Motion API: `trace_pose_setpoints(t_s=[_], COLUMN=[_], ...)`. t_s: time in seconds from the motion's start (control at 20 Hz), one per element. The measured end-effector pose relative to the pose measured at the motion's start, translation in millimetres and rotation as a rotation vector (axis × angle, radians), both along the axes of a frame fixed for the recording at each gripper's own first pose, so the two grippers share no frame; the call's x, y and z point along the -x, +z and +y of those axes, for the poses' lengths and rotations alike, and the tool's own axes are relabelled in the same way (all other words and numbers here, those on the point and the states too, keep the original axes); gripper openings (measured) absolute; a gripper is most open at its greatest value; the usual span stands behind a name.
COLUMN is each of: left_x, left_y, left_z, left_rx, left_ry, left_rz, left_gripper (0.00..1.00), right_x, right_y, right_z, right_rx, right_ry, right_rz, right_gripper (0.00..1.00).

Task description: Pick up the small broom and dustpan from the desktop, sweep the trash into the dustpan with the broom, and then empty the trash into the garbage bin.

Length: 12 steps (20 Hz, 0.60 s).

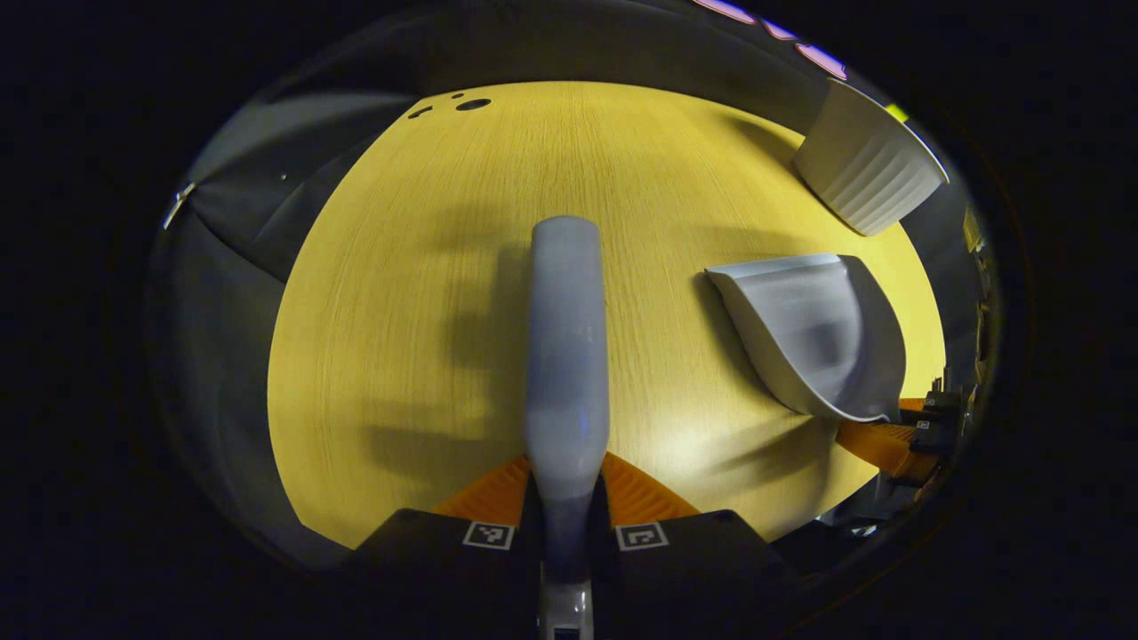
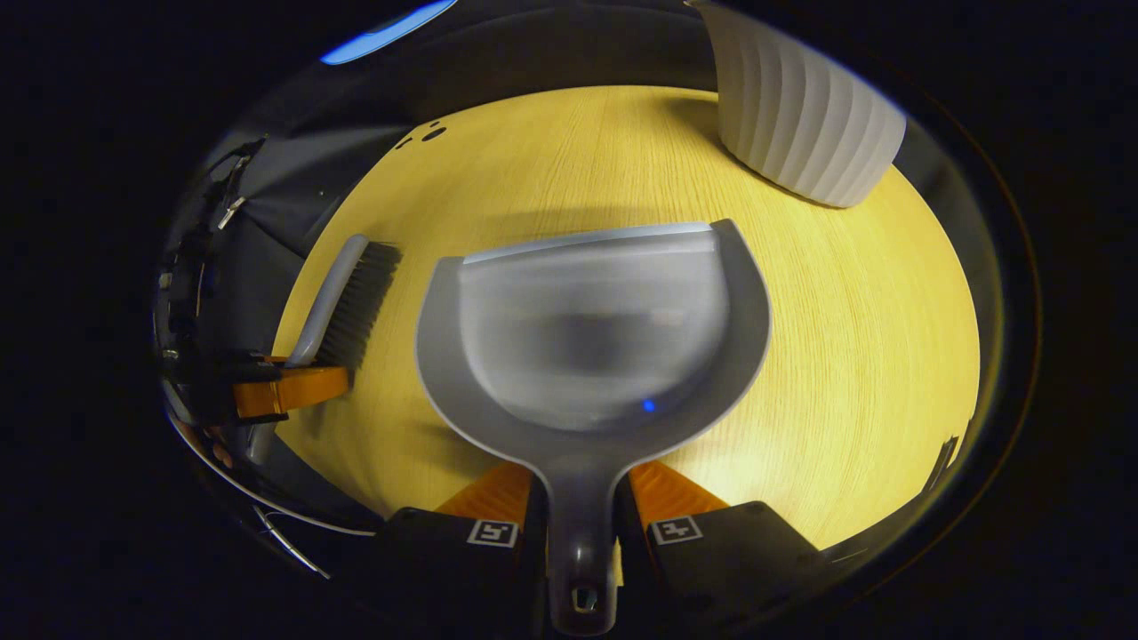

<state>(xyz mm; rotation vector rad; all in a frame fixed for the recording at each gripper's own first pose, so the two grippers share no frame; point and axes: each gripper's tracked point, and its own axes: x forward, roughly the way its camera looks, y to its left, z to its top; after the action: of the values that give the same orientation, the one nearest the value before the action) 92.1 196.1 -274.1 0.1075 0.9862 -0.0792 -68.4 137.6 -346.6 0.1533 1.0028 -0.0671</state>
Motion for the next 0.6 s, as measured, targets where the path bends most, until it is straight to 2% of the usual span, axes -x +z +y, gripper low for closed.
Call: trace_pose_setpoints(t_s=[0.05,0.1,0.15,0.2,0.25,0.3,0.35,0.4,0.6], left_x=[-2.5,-3.1,-3.0,-2.3,-1.8,-0.9,1.8,6.4,30.7], left_y=[1.0,3.5,6.3,11.2,16.9,24.2,31.4,37.1,80.2], left_z=[0.4,1.7,1.0,-0.1,-1.4,-2.6,-4.2,-8.1,-14.7], left_rx=[-0.009,-0.021,-0.031,-0.036,-0.041,-0.043,-0.04,-0.031,-0.011], left_ry=[-0.003,-0.008,-0.015,-0.023,-0.03,-0.035,-0.037,-0.045,-0.027], left_rz=[-0.009,-0.019,-0.03,-0.044,-0.062,-0.083,-0.1,-0.122,-0.243], left_gripper=[0.31,0.25,0.31,0.44,0.56,0.69,0.82,0.95,0.96], right_x=[0.2,0.5,-0.3,0.4,1.0,1.6,3.4,7.0,20.6], right_y=[-1.0,0.7,2.5,5.8,9.3,14.1,19.2,28.5,84.6], right_z=[3.8,5.5,8.7,10.6,12.1,13.5,12.0,11.4,17.7], right_rx=[-0.01,-0.019,-0.034,-0.043,-0.054,-0.061,-0.06,-0.047,-0.015], right_ry=[-0.001,-0.003,-0.003,-0.004,-0.002,-0.003,-0.005,-0.004,0.041], right_rz=[-0.001,-0.005,-0.009,-0.016,-0.022,-0.03,-0.036,-0.048,-0.177], right_gripper=[0.31,0.53,0.58,0.62,0.89,0.9,1.0,1.0,0.99])
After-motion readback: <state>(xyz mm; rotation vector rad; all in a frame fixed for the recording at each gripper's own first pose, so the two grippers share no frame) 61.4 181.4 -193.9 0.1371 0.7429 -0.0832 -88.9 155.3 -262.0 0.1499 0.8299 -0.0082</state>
